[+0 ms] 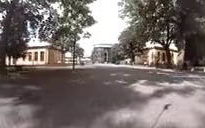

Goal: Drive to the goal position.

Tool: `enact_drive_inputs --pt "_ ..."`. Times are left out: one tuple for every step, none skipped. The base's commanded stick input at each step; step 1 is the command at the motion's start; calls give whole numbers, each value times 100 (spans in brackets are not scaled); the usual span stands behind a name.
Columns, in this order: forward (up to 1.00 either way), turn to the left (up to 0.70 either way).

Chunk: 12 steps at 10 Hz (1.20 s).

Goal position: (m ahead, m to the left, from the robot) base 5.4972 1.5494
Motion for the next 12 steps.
enact_drive_inputs --pt "70 -35" --pt "70 -10" --pt "70 0" --pt "70 0" --pt "70 0" --pt "70 0" --pt "70 0" --pt "70 0" --pt "70 0" --pt "70 0" --pt "70 0" --pt "70 0"
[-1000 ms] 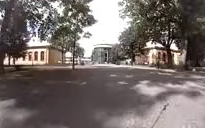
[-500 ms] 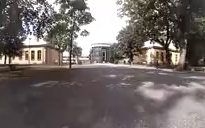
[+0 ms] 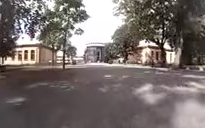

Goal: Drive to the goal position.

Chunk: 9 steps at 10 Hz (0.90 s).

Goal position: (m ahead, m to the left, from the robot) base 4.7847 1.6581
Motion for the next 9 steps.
enact_drive_inputs --pt "70 0" --pt "70 0" --pt "70 0" --pt "70 0" --pt "70 0" --pt "70 0" --pt "70 0" --pt "70 0" --pt "70 0"
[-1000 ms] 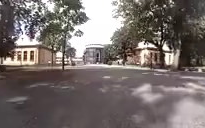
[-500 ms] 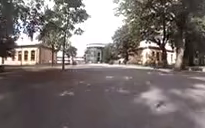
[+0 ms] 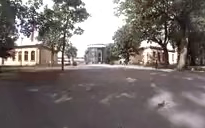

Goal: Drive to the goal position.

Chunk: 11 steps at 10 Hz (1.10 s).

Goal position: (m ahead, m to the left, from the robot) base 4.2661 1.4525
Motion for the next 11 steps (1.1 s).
enact_drive_inputs --pt "70 0" --pt "70 0" --pt "70 0" --pt "70 0" --pt "70 0" --pt "70 0" --pt "70 0" --pt "70 0" --pt "70 0" --pt "70 0" --pt "70 0"
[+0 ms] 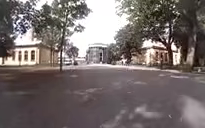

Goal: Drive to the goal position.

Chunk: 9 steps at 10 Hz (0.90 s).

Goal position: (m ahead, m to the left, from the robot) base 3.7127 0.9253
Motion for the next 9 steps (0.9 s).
enact_drive_inputs --pt "70 0" --pt "70 0" --pt "70 0" --pt "70 0" --pt "70 0" --pt "70 0" --pt "70 0" --pt "70 0" --pt "70 0"
